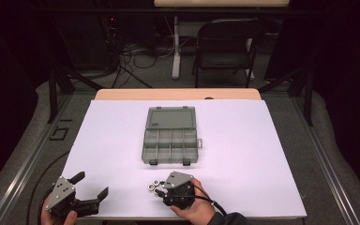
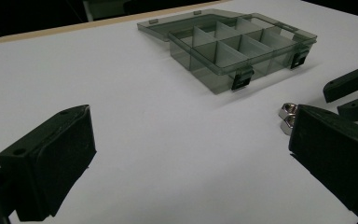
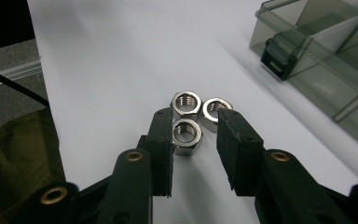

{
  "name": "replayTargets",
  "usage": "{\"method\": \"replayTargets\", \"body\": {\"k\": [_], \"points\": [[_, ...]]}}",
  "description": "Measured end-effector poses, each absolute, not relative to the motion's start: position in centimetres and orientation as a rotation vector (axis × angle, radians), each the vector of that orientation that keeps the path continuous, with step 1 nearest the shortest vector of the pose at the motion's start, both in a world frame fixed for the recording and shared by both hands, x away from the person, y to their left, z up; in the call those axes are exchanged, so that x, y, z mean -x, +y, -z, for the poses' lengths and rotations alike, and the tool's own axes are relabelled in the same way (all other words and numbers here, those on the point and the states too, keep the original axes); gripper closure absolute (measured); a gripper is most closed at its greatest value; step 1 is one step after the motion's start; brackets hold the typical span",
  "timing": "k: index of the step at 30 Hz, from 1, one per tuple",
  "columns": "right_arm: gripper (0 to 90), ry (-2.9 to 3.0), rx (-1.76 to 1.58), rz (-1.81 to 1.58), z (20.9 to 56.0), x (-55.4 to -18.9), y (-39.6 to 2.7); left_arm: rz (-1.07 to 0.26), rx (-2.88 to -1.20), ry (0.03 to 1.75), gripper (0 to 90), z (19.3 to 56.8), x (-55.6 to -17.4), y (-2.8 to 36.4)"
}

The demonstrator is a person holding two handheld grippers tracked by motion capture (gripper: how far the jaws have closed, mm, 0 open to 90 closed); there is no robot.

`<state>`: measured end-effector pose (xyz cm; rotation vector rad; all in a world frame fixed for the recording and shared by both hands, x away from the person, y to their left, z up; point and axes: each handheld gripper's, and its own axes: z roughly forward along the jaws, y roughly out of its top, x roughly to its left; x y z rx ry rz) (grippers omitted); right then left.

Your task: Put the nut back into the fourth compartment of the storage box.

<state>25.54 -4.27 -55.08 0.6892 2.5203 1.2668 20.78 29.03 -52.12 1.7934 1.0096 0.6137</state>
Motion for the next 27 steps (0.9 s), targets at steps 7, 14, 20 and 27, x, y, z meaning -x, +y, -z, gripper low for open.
{"method": "replayTargets", "body": {"k": [7, 14, 20, 27], "points": [[67.4, 2.557, -0.709, -1.235, 55.8, -25.6, -3.3, -0.611, -1.794, 1.009, 0.4, 52.1, -20.8, 29.0], [67.4, 2.557, -0.725, -1.224, 56.1, -25.8, -2.8, -0.612, -1.801, 1.004, 0.4, 52.2, -20.9, 29.0], [67.3, 2.557, -0.743, -1.223, 56.2, -25.9, -2.4, -0.611, -1.804, 1.003, 0.4, 52.2, -20.9, 29.1], [67.8, 2.551, -0.699, -1.189, 56.4, -25.7, -1.7, -0.608, -1.802, 1.001, 0.4, 52.2, -20.9, 29.1]]}}
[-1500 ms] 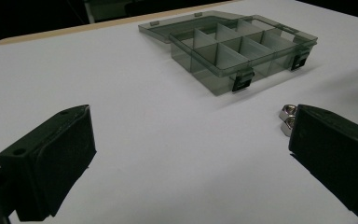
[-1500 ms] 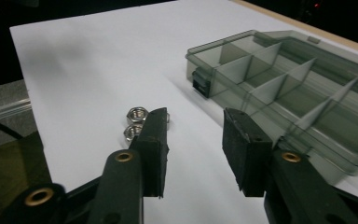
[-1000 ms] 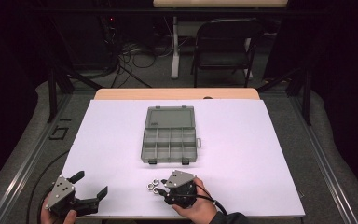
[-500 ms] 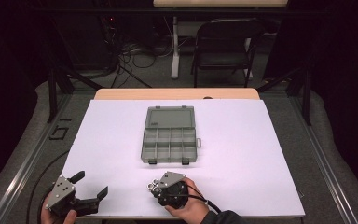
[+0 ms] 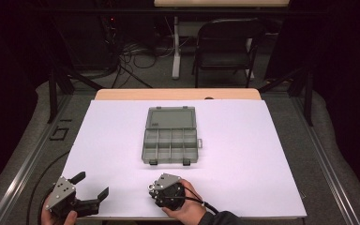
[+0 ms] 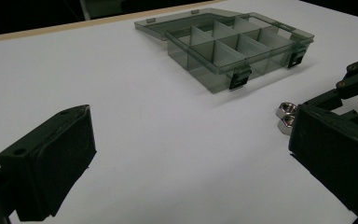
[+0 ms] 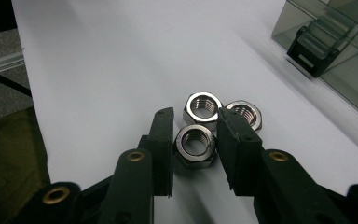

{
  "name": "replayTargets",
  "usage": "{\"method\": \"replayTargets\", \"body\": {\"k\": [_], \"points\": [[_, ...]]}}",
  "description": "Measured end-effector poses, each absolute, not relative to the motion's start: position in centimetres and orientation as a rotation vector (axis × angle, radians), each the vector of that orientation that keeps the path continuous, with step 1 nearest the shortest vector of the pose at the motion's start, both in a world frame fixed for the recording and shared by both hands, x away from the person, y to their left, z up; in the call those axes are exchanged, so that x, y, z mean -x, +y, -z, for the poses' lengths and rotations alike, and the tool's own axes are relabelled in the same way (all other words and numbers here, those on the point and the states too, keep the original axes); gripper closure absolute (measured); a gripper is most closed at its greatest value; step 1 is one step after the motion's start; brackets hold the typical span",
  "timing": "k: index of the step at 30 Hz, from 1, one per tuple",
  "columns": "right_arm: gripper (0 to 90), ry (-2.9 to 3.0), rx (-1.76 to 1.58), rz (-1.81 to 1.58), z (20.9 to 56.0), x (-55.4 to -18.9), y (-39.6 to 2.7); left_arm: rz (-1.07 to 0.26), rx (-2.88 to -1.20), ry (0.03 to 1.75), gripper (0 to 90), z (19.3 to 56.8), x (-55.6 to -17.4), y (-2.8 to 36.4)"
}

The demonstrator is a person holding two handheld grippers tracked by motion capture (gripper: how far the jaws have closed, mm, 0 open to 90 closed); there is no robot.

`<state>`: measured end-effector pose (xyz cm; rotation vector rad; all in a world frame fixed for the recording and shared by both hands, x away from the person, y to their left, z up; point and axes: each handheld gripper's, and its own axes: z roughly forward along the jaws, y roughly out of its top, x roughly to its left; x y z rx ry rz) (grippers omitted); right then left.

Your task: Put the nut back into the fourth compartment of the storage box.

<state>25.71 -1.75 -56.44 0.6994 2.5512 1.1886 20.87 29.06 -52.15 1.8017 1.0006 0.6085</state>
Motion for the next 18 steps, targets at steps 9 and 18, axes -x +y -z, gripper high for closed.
{"method": "replayTargets", "body": {"k": [9, 18], "points": [[67.9, 2.555, -0.728, -1.183, 56.47, -25.53, -1.75, -0.599, -1.803, 1.002, 0.4, 52.18, -20.87, 29.06], [70.4, 2.588, -0.734, -1.166, 56.36, -25.62, -1.97, -0.597, -1.805, 1.001, 0.4, 52.18, -20.87, 29.07]]}}
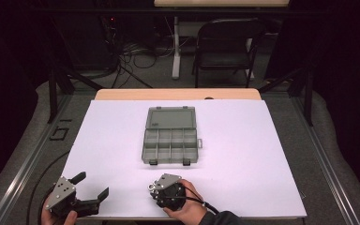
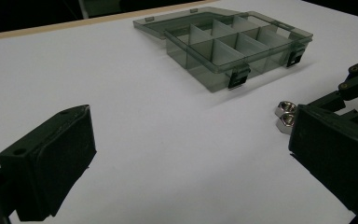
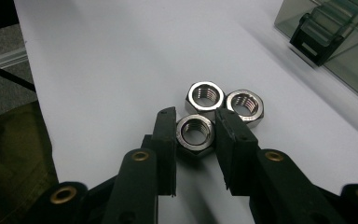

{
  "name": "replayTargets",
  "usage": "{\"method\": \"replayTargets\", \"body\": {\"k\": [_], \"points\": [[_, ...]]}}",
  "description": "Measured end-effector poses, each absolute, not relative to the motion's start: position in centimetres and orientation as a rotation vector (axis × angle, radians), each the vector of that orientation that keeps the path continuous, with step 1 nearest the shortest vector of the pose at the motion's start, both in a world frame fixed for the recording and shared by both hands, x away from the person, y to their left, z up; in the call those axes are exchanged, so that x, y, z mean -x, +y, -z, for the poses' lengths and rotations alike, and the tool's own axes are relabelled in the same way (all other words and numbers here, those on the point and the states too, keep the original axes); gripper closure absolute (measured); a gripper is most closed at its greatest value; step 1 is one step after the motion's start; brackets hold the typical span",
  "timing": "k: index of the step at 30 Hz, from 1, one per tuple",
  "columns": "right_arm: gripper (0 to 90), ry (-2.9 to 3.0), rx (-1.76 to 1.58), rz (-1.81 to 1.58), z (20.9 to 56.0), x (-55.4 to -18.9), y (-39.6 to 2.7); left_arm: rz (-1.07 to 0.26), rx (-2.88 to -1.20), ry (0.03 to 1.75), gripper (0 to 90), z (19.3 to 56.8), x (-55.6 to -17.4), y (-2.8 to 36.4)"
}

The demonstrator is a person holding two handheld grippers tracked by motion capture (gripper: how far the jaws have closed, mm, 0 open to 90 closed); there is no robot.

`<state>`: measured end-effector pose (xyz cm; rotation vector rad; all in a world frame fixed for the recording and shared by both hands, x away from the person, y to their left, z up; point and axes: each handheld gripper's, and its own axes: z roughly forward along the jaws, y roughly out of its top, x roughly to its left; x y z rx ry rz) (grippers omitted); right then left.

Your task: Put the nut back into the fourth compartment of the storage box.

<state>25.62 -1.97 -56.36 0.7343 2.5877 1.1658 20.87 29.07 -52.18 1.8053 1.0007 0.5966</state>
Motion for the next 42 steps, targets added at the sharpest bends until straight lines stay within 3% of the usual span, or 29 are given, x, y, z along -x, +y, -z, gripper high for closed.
{"method": "replayTargets", "body": {"k": [13, 42], "points": [[70.5, 2.576, -0.742, -1.170, 56.2, -25.6, -2.1, -0.601, -1.808, 1.000, 0.4, 52.1, -20.9, 29.1], [70.5, 2.429, -0.827, -1.267, 51.8, -26.0, -7.0, -0.600, -1.801, 1.001, 0.4, 52.2, -20.9, 29.0]]}}
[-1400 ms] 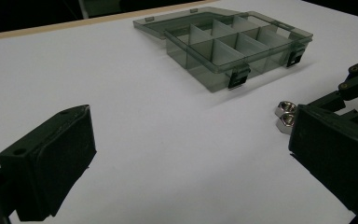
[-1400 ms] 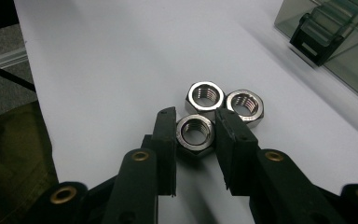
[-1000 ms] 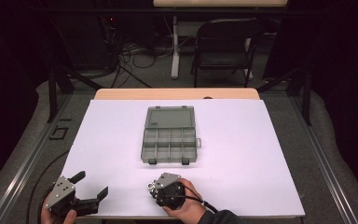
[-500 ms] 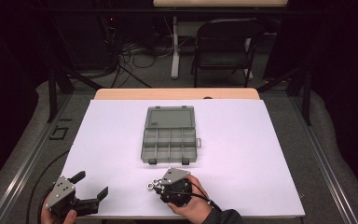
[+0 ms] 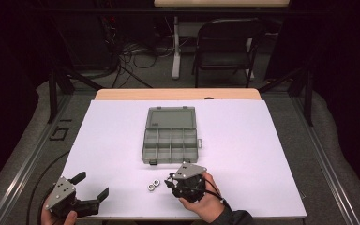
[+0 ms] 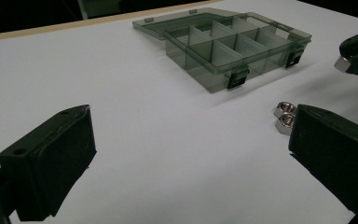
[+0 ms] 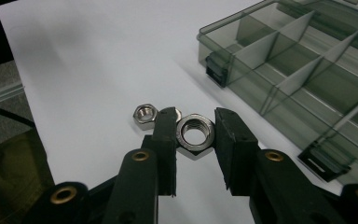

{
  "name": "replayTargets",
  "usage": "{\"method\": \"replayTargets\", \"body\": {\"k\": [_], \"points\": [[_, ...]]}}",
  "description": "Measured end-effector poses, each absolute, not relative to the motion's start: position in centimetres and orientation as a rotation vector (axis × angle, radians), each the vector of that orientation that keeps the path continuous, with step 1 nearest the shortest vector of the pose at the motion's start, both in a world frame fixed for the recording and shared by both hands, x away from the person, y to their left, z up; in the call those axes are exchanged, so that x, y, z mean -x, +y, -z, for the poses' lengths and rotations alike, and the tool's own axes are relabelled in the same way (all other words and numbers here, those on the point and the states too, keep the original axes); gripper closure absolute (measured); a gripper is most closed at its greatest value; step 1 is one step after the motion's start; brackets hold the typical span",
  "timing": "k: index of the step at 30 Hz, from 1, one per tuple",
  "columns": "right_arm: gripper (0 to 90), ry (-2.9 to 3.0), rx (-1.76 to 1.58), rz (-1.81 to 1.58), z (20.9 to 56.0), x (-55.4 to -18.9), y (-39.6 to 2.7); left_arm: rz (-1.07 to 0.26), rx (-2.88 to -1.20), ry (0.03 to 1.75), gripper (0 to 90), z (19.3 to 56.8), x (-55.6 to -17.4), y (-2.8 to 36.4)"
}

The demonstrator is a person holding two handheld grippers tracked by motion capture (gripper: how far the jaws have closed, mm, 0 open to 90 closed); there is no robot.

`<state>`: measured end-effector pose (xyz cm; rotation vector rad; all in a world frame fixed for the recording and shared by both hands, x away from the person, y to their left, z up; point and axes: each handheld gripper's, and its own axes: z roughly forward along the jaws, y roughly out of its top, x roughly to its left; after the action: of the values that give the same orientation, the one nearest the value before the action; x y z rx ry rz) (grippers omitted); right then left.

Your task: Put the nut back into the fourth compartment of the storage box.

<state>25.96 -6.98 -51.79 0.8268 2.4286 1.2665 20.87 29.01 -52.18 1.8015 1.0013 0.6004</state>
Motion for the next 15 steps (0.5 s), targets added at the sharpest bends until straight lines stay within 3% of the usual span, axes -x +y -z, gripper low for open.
{"method": "replayTargets", "body": {"k": [15], "points": [[70.5, 2.398, -0.909, -1.259, 49.6, -27.5, -9.5, -0.599, -1.801, 1.007, 0.4, 52.2, -20.9, 29.0]]}}
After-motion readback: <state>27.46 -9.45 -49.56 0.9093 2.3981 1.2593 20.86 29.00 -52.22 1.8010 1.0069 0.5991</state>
